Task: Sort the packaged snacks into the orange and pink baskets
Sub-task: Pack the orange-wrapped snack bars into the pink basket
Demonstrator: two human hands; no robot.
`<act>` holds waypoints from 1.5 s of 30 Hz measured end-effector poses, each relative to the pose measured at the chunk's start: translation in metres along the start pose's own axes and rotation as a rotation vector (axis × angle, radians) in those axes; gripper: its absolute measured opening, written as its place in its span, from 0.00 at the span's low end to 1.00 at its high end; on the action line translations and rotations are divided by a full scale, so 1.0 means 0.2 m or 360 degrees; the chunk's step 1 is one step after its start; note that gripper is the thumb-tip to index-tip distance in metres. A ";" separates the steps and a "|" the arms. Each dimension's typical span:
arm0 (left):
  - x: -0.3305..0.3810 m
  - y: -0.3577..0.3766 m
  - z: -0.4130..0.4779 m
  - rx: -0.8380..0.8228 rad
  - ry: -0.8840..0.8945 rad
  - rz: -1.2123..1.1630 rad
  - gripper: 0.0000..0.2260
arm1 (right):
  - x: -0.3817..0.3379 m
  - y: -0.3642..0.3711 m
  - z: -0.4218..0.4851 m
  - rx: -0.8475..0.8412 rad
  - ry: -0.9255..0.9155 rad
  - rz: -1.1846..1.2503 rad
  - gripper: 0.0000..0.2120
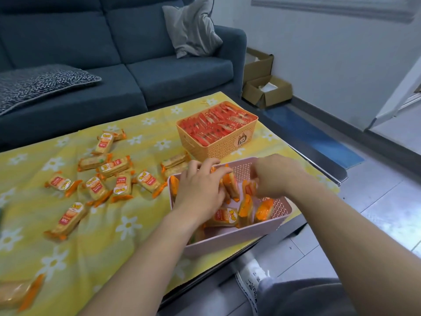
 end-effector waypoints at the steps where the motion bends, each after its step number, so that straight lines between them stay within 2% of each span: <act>1: -0.01 0.02 0.00 -0.0031 -0.0005 0.0024 0.21 | 0.02 -0.02 0.01 0.0047 0.0022 0.0080 0.14; 5: -0.04 0.05 0.02 -0.0087 -0.0046 -0.0002 0.19 | 0.06 -0.02 0.02 0.0103 0.0033 0.0293 0.13; 12: -0.06 0.06 0.04 -0.0145 -0.0184 -0.0110 0.18 | -0.04 -0.10 0.02 0.0387 -0.0039 0.0005 0.11; 16: -0.05 0.06 0.05 -0.0181 -0.0219 -0.0096 0.18 | -0.15 -0.10 0.03 0.0533 -0.0110 -0.0098 0.18; 18: -0.05 0.06 0.04 -0.0200 -0.0236 -0.0116 0.19 | -0.14 -0.07 0.04 0.0486 -0.0030 -0.0074 0.21; 21: -0.05 0.05 0.03 -0.0219 -0.0264 -0.0170 0.20 | -0.06 -0.04 0.04 0.0336 0.0192 -0.0012 0.17; 23: -0.06 0.05 0.03 -0.0245 -0.0281 -0.0194 0.20 | -0.04 -0.04 0.03 0.0324 0.0242 -0.0011 0.15; 32: -0.04 0.05 0.01 -0.0297 -0.0261 -0.0120 0.20 | -0.01 -0.11 0.00 0.0532 0.0174 0.0072 0.13; 36: -0.04 0.05 0.01 -0.0238 -0.0226 -0.0084 0.20 | 0.00 -0.09 0.01 0.0502 0.0107 0.0174 0.16; 40: -0.01 0.04 0.01 -0.0093 -0.0158 -0.0022 0.19 | -0.04 -0.06 0.00 0.0425 -0.0036 0.0328 0.14; 45: 0.02 0.03 0.03 0.0071 -0.0114 0.0139 0.20 | -0.04 0.00 0.01 0.0260 -0.0030 0.0600 0.15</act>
Point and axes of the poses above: each hand's wrist, its own z-axis towards the middle knuckle, its own y-axis out of the palm, x = y × z, the point moved 9 cm from there along z, towards the middle knuckle, and after that the axes turned 15 degrees about -z, right-handed, at the moved point
